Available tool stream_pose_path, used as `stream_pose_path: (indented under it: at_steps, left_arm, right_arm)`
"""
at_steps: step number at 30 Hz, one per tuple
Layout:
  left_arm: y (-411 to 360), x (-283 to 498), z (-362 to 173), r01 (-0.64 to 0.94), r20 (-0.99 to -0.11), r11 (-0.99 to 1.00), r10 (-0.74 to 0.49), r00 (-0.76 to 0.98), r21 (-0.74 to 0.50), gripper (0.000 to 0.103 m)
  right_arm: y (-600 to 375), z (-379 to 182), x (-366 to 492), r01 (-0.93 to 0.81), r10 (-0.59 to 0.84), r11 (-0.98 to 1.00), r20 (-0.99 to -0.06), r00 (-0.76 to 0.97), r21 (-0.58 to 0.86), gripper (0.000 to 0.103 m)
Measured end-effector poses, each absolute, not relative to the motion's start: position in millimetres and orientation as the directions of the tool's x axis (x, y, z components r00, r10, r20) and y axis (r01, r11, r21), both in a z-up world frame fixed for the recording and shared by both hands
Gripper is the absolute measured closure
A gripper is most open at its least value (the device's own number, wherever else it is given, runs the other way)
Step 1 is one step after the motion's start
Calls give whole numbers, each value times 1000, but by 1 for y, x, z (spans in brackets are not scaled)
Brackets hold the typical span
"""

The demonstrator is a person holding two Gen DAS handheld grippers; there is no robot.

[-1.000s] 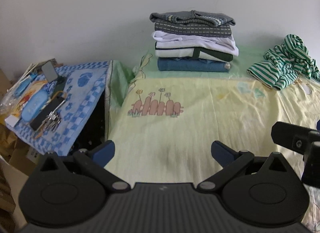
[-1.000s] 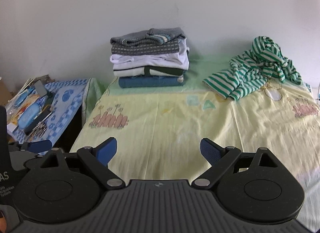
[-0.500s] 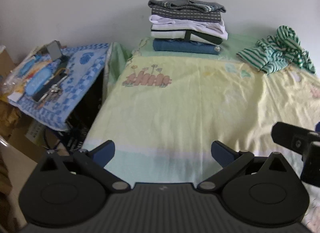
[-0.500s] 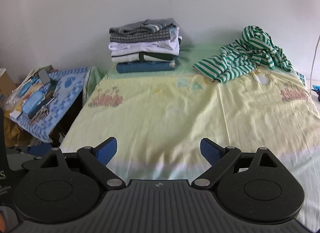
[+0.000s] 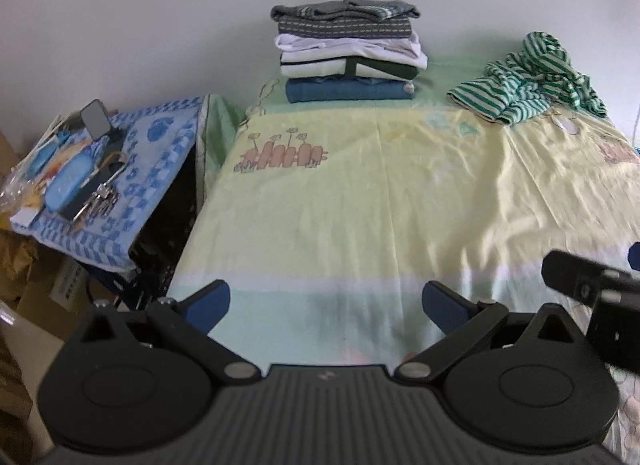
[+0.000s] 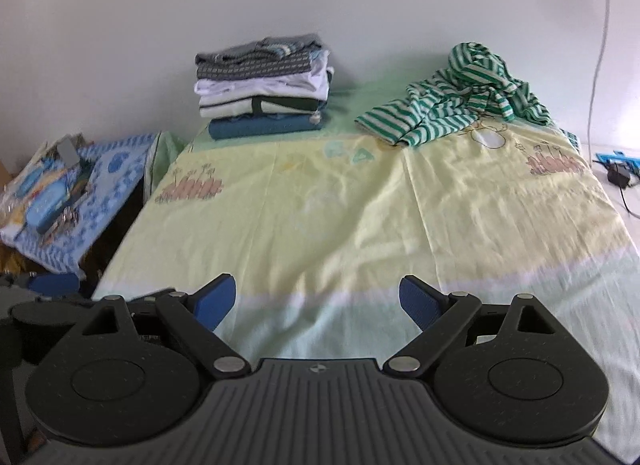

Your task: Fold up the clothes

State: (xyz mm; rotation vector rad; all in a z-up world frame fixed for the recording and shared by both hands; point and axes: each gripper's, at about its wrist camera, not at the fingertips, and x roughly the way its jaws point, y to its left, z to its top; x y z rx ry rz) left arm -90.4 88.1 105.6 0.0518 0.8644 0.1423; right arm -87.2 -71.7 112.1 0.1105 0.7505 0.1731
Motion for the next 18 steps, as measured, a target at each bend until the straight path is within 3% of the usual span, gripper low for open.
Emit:
stream_pose_path:
  at_steps: [4, 10, 15, 18]
  left_arm:
    - [100, -93, 105, -80, -772, 996, 83, 631, 42, 1]
    - [97, -96, 102, -14, -753, 997, 69, 655, 79, 1]
    - [98, -97, 103, -40, -723, 994, 99, 684, 98, 1]
    - [102, -93, 98, -63, -750, 995, 102, 654, 80, 1]
  right_arm:
    - [-67, 111, -90, -53, 157, 983, -656, 738, 176, 11]
    - [-48, 104, -89, -43, 131, 988, -661, 739, 147, 11]
    - [-47, 101, -86, -15, 115, 988, -667, 736, 154, 11]
    - [-50, 100, -86, 6, 105, 987, -670, 735, 161, 11]
